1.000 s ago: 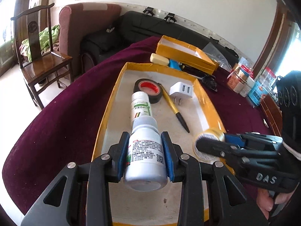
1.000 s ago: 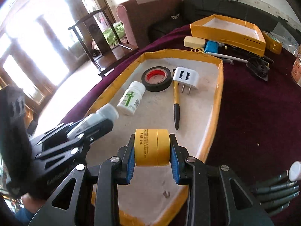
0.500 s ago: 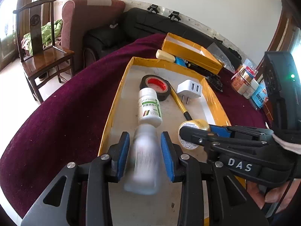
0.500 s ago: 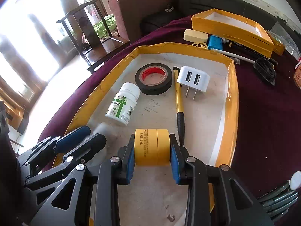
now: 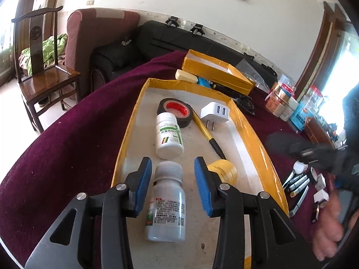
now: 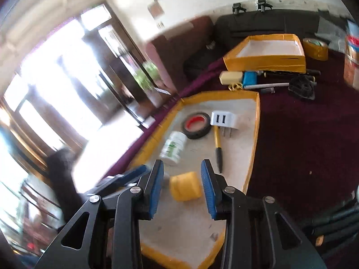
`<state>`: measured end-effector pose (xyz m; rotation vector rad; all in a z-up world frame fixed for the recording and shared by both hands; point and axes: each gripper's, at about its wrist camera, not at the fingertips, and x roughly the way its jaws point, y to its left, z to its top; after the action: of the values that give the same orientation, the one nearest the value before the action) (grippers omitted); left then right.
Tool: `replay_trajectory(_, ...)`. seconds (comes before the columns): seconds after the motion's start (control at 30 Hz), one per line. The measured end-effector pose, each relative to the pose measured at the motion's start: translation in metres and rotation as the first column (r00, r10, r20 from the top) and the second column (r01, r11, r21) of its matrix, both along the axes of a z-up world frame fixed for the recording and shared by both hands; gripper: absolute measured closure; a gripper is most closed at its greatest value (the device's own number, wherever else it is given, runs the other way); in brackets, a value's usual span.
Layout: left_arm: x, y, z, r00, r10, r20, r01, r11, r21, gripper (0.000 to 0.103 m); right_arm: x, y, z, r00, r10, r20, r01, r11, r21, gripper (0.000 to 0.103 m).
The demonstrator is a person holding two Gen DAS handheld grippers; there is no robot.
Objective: Organize rigid objects
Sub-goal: 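Move both grippers back to the pile of markers and boxes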
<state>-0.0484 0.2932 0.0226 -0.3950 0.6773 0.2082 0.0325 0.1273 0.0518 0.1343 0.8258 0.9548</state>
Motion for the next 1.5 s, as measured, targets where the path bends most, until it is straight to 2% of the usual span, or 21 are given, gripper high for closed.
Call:
replay_trajectory(0.1, -0.004, -0.006, 0.004, 1.000, 0.003, 0.029, -0.004, 0.999, 0.039, 0.065, -0.008, -0.053, -0.006, 0.993, -0.109, 0.053, 0.105, 0.991, 0.079, 0.072)
replay_trajectory(0.17, -0.006, -0.007, 0.005, 0.999, -0.016, 0.043, 0.014, 0.999, 0.036, 0.065, -0.002, -0.089, -0.013, 0.967, -0.248, 0.065, 0.240, 0.964, 0.112, 0.072)
replay_trajectory(0.27, -0.008, -0.009, 0.005, 0.999, -0.026, 0.048, 0.024, 0.999, 0.042, 0.065, 0.012, -0.115, -0.017, 0.933, -0.353, 0.063, 0.341, 0.927, 0.154, 0.072)
replay_trajectory(0.33, -0.010, -0.010, 0.007, 0.997, -0.034, 0.063, 0.031, 0.998, 0.046, 0.065, 0.020, -0.120, -0.016, 0.915, -0.392, 0.094, 0.378, 0.915, 0.141, 0.072)
replay_trajectory(0.37, -0.013, -0.009, 0.007, 0.997, -0.031, 0.074, 0.027, 0.999, 0.045, 0.065, 0.025, -0.121, -0.016, 0.911, -0.405, 0.078, 0.393, 0.909, 0.141, 0.072)
replay_trajectory(0.43, -0.017, -0.008, 0.008, 0.996, 0.007, 0.086, -0.011, 0.999, 0.048, 0.065, 0.035, -0.123, -0.021, 0.920, -0.391, 0.016, 0.383, 0.908, 0.169, 0.072)
replay_trajectory(0.6, -0.020, -0.002, 0.007, 0.994, 0.071, 0.080, -0.075, 0.996, 0.042, 0.065, 0.044, -0.130, -0.023, 0.907, -0.419, 0.030, 0.411, 0.900, 0.143, 0.072)
replay_trajectory(0.77, -0.016, -0.006, 0.006, 0.997, 0.049, 0.064, -0.052, 0.997, 0.051, 0.065, 0.041, -0.129, -0.019, 0.889, -0.448, 0.100, 0.435, 0.892, 0.127, 0.072)
replay_trajectory(0.87, -0.018, -0.006, 0.005, 0.997, 0.036, 0.071, -0.039, 0.998, 0.046, 0.065, 0.036, -0.120, -0.017, 0.899, -0.420, 0.124, 0.408, 0.906, 0.109, 0.072)
replay_trajectory(1.03, -0.024, -0.003, 0.006, 0.993, 0.057, 0.101, -0.060, 0.998, 0.022, 0.065, 0.019, -0.108, -0.008, 0.896, -0.386, 0.220, 0.372, 0.922, 0.104, 0.072)
replay_trajectory(1.23, -0.039, 0.007, 0.008, 0.978, 0.131, 0.160, -0.130, 0.991, -0.017, 0.065, 0.015, -0.107, -0.009, 0.892, -0.382, 0.242, 0.371, 0.924, 0.091, 0.072)
replay_trajectory(1.3, -0.043, 0.007, 0.010, 0.973, 0.132, 0.188, -0.130, 0.991, -0.022, 0.065, 0.016, -0.110, -0.011, 0.896, -0.390, 0.213, 0.379, 0.921, 0.089, 0.072)
replay_trajectory(1.4, -0.043, 0.005, 0.010, 0.975, 0.119, 0.190, -0.118, 0.993, -0.017, 0.065, 0.009, -0.133, -0.002, 0.918, -0.386, 0.087, 0.374, 0.918, 0.130, 0.072)
replay_trajectory(1.5, -0.044, 0.000, 0.012, 0.974, 0.094, 0.204, -0.093, 0.996, -0.010, 0.065, -0.017, -0.167, 0.015, 0.889, -0.445, 0.109, 0.435, 0.895, 0.104, 0.072)
